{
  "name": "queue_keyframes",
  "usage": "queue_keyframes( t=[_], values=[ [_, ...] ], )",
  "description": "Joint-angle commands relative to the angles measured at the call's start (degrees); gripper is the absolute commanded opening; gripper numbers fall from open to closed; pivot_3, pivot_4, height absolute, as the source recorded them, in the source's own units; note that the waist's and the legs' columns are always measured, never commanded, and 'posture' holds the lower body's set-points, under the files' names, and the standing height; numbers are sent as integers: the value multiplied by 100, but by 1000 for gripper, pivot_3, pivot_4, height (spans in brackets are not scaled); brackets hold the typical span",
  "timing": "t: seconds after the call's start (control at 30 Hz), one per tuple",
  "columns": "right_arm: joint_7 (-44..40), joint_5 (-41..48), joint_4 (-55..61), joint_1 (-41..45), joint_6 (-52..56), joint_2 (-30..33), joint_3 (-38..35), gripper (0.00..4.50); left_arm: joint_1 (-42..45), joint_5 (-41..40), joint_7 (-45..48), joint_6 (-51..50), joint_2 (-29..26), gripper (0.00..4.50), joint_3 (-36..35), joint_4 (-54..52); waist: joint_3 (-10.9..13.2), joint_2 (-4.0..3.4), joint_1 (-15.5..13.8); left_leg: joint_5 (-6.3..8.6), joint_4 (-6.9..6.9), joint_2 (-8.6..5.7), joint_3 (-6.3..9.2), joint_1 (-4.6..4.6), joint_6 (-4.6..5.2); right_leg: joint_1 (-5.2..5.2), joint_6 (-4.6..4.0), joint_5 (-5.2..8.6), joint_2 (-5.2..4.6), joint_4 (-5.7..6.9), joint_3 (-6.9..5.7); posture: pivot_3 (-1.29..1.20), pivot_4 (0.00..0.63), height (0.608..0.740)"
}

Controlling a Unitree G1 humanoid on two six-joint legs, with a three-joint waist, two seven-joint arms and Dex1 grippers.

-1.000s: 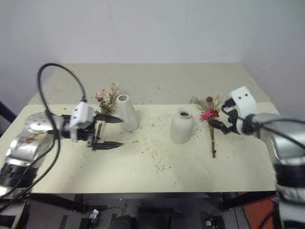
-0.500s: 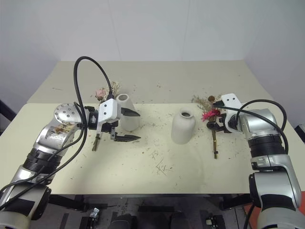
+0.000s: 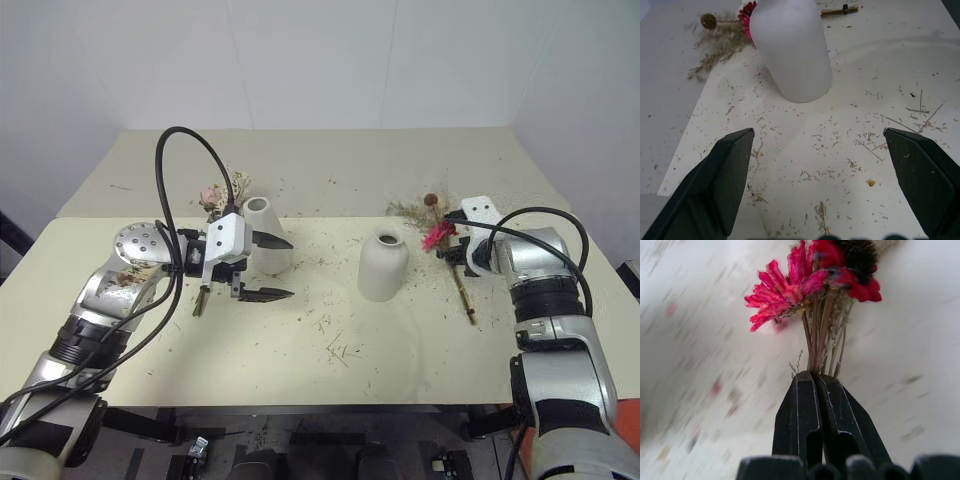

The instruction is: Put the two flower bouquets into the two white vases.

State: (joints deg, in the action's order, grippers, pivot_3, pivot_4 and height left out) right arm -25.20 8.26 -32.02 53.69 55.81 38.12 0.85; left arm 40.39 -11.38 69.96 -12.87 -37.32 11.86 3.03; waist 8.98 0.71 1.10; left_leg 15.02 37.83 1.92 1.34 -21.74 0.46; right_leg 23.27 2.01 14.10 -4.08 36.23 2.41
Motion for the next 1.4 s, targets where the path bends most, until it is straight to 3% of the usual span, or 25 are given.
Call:
queue_keyframes(
  t=[0.03,0.17,0.27,0.37,0.53,0.87,1.4],
  values=[
    [1016,-279,514,149,-1153,-24,-649,21,10,-50,-27,48,-74,4500,-174,-150,0,0,0,0,0,0,0,-1,0,0,0,0,0,0,0,0,150,740],
    [1883,-91,2156,-336,-2953,-555,-1617,21,-16,-39,-10,67,-131,4500,-180,-143,-1,-5,18,0,-3,1,0,-10,-1,9,1,0,0,20,0,0,150,740],
    [1972,237,3255,-737,-3282,-969,-2035,21,-27,-56,32,69,-170,4500,-195,-116,-2,-5,14,0,-3,3,3,-10,-1,12,1,0,2,32,-1,0,150,740],
    [1525,1628,4436,-1151,-3679,-1637,-2645,21,-18,-50,76,89,-201,4500,-197,-47,-2,-5,-4,-1,1,2,4,-3,-2,3,1,0,1,38,-1,0,150,740],
    [1498,2141,5385,-1580,-3477,-1973,-2407,21,20,32,108,114,-236,4500,-138,36,-3,-9,-6,-1,1,-1,3,12,-1,-5,1,0,-2,49,0,0,150,740],
    [1451,2041,5626,-2100,-3721,-2391,-1635,21,-7,-55,105,99,-213,4500,-219,-68,-5,-11,55,-1,-2,3,4,26,-1,-11,0,1,7,51,4,0,150,740],
    [1078,1854,5027,-2668,-4372,-2614,-1324,21,-246,-72,23,14,-389,4500,-348,-296,-5,-11,112,0,-4,3,5,26,-1,-11,0,1,7,48,4,0,150,740]
  ],
)
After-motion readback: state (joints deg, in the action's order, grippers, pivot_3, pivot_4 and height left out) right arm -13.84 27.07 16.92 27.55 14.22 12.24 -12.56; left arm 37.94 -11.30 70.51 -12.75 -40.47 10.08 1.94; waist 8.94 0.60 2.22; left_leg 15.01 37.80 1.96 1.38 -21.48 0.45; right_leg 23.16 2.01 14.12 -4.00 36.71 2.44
